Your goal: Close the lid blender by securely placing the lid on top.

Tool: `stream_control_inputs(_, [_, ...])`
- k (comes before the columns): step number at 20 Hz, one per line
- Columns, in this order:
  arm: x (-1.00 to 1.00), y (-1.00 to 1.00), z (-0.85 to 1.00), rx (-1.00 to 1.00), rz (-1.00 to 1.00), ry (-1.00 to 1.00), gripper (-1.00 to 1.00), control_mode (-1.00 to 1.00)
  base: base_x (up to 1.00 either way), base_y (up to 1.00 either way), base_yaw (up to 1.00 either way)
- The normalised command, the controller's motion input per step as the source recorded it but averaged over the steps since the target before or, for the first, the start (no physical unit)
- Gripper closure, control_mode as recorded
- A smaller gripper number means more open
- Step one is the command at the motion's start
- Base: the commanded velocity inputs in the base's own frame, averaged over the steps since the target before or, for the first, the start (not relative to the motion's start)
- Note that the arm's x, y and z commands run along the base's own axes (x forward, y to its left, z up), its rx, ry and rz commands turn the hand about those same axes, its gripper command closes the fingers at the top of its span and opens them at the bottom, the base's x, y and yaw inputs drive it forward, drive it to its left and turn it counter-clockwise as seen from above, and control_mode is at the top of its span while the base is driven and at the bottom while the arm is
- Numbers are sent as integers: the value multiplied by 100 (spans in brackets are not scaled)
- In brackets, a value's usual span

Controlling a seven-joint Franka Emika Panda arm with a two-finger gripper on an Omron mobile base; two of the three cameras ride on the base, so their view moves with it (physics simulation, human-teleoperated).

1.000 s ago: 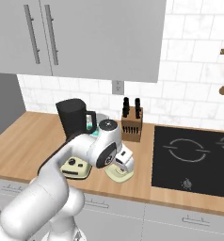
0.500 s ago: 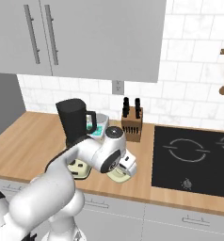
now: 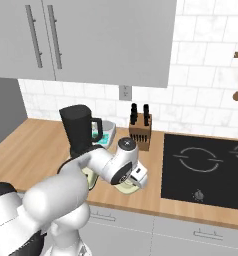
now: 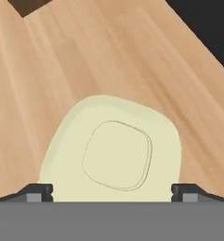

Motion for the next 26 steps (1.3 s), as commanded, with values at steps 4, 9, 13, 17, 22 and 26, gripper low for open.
stream_control_inputs(4, [22,-10,-12,4,0,0,-100,-100,0,0,0])
stream_control_inputs(9, [20,-3,-15,2,0,0,-100,-100,0,0,0])
stream_control_inputs(13, [13,0,-25,0,0,0,100,-100,0,0,0])
stream_control_inputs(17, [4,0,-35,0,0,0,100,-100,0,0,0])
stream_control_inputs(22, [5,0,-21,0,0,0,100,-100,0,0,0])
stream_control_inputs(26, [3,0,4,0,0,0,100,-100,0,0,0])
